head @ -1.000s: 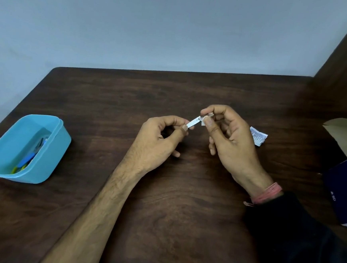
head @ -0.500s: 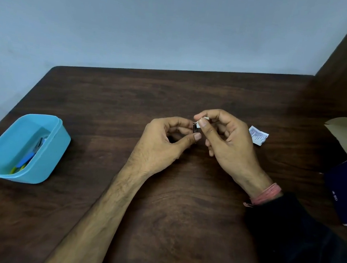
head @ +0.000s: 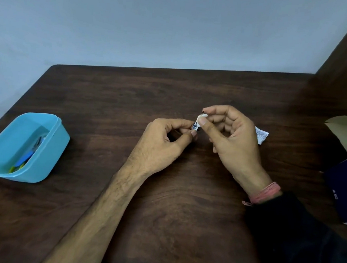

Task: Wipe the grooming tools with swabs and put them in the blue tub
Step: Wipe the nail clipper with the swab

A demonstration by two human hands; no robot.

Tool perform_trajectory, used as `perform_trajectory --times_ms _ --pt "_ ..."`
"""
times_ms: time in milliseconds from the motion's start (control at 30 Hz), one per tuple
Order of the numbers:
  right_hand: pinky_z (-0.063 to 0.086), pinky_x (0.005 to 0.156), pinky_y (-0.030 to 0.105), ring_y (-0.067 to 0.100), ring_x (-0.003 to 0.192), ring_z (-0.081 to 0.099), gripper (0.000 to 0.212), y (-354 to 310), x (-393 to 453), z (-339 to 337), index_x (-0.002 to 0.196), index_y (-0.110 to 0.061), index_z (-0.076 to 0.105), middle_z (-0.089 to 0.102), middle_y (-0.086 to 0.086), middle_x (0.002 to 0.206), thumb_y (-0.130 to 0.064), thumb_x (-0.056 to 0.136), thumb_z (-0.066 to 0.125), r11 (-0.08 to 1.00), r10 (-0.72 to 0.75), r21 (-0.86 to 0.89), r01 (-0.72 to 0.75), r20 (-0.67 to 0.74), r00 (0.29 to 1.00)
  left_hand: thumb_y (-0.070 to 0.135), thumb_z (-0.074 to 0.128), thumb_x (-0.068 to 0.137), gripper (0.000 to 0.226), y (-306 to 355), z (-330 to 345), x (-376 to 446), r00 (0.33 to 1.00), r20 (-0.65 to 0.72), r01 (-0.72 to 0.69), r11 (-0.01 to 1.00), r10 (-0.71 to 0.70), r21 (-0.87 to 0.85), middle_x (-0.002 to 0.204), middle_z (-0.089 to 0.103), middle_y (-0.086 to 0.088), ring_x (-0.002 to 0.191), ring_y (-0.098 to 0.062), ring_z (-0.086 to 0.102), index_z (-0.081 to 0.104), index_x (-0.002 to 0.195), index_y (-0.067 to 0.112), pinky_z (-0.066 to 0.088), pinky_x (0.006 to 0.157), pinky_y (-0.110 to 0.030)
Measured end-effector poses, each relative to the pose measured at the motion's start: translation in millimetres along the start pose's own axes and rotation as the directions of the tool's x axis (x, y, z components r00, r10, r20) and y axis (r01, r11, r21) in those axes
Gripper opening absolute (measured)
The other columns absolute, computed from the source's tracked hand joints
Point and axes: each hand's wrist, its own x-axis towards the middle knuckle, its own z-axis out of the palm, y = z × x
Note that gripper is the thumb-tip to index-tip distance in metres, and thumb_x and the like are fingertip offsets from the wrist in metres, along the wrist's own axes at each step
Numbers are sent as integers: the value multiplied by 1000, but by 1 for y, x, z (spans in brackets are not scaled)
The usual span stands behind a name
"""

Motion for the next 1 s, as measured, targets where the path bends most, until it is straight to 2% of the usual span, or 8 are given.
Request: perform_trajectory --times_ms 133,267,400,533,667,767,867,1000 --pt "61 64 54 18 71 75 13 1 -4 3 98 -20 79 83 -7 92 -22 93 91 984 -87 -166 67 -116 989 25 77 104 14 2 0 -1 1000 -17 14 1000 -14 -25 90 82 6 80 -27 77 86 110 34 64 63 -33" --pt "59 59 51 16 62 68 12 2 -5 3 95 -24 80 80 -11 85 -27 93 92 962 -132 -255 95 -132 982 21 80 100 19 1 1 -1 999 -38 25 997 -28 -75 89 81 -3 82 -33 78 86 111 35 67 63 -39" --pt "59 59 45 15 61 69 9 0 -7 6 93 -23 82 79 -14 83 -24 92 91 939 -173 -316 137 -88 981 15 81 98 31 2 -1 -2 1000 -22 -1 996 -1 -87 89 80 2 81 -32 78 84 122 36 69 65 -46" --pt "53 56 30 14 59 66 9 0 -6 5 92 -23 82 78 -15 83 -23 92 91 929 -196 -339 144 -124 973 15 83 98 27 1 -1 -1 1000 -28 0 994 -3 -111 87 78 4 69 -21 72 85 119 32 66 62 -41" --pt "42 57 16 14 53 58 9 -1 -7 4 90 -23 83 75 -18 81 -19 91 91 911 -196 -380 161 -54 979 15 81 101 25 0 -3 -1 1000 7 -4 991 5 -134 86 76 1 75 -21 69 84 119 31 65 63 -42" --pt "41 56 17 19 52 55 9 -2 -7 3 90 -21 82 77 -16 89 -18 92 90 895 -244 -402 193 -81 966 13 80 101 26 0 -4 -1 999 29 -10 990 14 -143 89 76 -7 76 -19 69 84 122 30 63 64 -38" --pt "42 54 21 20 51 54 9 -2 -6 0 91 -20 81 77 -13 89 -19 93 90 883 -276 -421 206 -112 954 15 82 101 27 0 -4 -2 999 41 -13 994 18 -112 93 80 2 82 -18 75 83 123 30 62 69 -28" --pt "43 53 27 20 52 52 8 -1 -9 3 92 -23 82 76 -12 89 -19 91 90 859 -285 -447 251 -10 958 12 79 99 30 -2 -4 -2 998 44 -31 995 35 -95 92 79 -1 86 -10 74 84 119 32 62 74 -32"
